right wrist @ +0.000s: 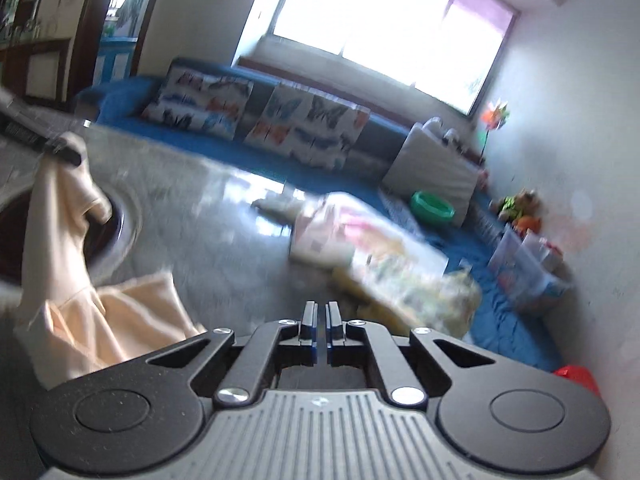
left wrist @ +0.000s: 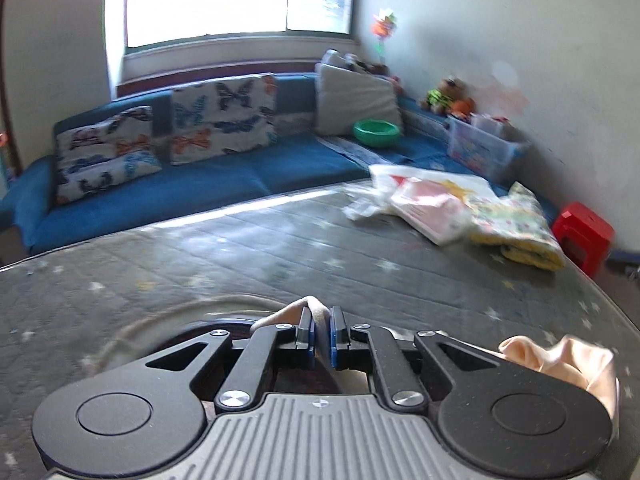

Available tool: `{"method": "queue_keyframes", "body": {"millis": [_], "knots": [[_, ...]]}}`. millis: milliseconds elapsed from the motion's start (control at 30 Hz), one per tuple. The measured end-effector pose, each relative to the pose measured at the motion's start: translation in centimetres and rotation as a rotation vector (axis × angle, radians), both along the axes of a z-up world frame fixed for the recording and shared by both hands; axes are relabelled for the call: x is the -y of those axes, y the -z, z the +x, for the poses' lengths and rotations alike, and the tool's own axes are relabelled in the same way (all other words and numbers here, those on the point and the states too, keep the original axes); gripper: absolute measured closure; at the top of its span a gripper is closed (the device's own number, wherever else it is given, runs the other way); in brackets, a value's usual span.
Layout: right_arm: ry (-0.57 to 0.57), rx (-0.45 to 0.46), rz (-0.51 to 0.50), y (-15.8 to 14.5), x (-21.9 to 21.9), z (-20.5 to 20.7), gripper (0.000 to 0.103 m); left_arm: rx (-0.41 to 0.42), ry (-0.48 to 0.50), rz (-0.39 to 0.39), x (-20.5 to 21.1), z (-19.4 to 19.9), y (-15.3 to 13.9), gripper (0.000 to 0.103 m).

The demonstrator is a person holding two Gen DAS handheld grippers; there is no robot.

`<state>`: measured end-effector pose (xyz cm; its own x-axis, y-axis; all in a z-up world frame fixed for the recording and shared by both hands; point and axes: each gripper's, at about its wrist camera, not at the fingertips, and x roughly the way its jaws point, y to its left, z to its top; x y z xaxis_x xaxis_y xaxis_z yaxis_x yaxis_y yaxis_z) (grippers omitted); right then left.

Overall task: Fold clothes
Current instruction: 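Lift the shirt with both grippers and shake it out in the air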

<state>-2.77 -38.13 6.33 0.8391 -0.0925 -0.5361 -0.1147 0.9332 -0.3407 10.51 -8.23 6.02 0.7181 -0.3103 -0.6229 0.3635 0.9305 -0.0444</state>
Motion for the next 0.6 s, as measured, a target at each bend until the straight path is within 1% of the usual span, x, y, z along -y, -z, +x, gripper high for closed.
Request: {"method": "queue_keyframes", "body": {"millis": [67, 133, 167, 233, 300, 333, 467, 500, 533, 567, 600], "knots": [[0.005, 0.031, 0.002, -1.2, -0.6, 0.8, 0.100, 0.004, -0.027, -0.004, -1.5, 0.1, -0.3, 0.095], [0.001, 0.020, 0.031, -1.8, -0.9, 1.4, 0.100, 0.011, -0.046, 0.001, -2.7, -0.1, -0.4, 0.095], [-0.019, -0.008, 0.060, -1.7, -1.3, 1.8, 0.100, 0.012, -0.054, 0.003, -3.2, -0.2, -0.4, 0.095], [-0.048, -0.053, 0.067, -0.5, -2.4, 1.7, 0.097, 0.014, -0.070, 0.007, -4.3, -0.3, -0.3, 0.095], [-0.076, -0.106, 0.084, 1.2, -3.7, 1.5, 0.090, 0.009, -0.089, 0.011, -5.3, -0.4, -0.2, 0.095], [-0.092, -0.134, 0.101, 2.1, -4.2, 1.3, 0.082, 0.006, -0.097, 0.013, -5.7, -0.5, 0.0, 0.095], [-0.183, -0.242, 0.189, 4.9, -6.5, 0.5, 0.075, -0.002, -0.125, 0.030, -7.7, -1.1, 0.4, 0.095], [-0.208, -0.247, 0.188, 5.1, -7.2, 0.4, 0.072, -0.003, -0.132, 0.037, -8.1, -1.3, 0.6, 0.095], [-0.233, -0.252, 0.186, 5.4, -8.0, 0.4, 0.064, -0.004, -0.139, 0.044, -8.5, -1.5, 0.8, 0.095], [-0.258, -0.257, 0.185, 5.7, -8.7, 0.4, 0.061, -0.005, -0.149, 0.047, -9.0, -1.7, 0.8, 0.095], [-0.279, -0.267, 0.188, 6.0, -9.4, 0.5, 0.061, -0.007, -0.158, 0.049, -9.5, -1.9, 0.9, 0.095]]}}
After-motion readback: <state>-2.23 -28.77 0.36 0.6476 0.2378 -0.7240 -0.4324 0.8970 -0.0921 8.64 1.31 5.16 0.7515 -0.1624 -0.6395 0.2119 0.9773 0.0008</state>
